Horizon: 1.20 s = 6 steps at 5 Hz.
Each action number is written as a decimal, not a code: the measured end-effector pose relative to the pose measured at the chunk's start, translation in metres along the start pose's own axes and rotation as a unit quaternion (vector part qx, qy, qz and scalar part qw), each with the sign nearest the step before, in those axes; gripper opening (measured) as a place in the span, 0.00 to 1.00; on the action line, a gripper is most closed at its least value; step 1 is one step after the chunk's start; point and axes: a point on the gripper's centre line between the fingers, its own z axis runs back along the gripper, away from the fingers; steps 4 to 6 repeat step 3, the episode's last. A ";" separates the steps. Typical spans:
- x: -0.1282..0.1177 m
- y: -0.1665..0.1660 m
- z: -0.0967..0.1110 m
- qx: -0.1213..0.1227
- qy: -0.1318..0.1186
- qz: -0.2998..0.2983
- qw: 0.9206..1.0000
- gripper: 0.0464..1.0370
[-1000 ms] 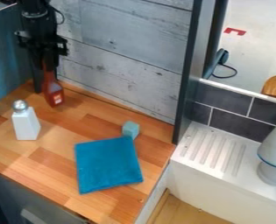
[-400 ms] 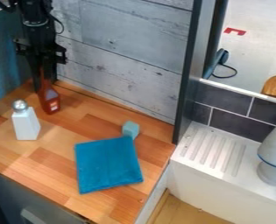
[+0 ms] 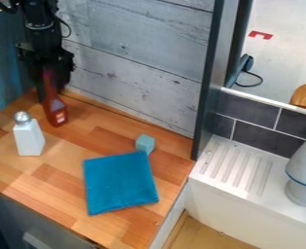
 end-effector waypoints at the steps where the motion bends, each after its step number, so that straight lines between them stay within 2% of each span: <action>1: -0.004 -0.003 -0.002 -0.011 0.009 0.005 1.000 0.97; 2: -0.008 -0.006 0.010 -0.019 0.000 0.009 1.000 0.97; 3: -0.030 -0.007 0.045 -0.026 -0.021 0.023 0.999 0.96; 6: -0.030 -0.007 0.045 -0.026 -0.021 0.023 0.999 0.96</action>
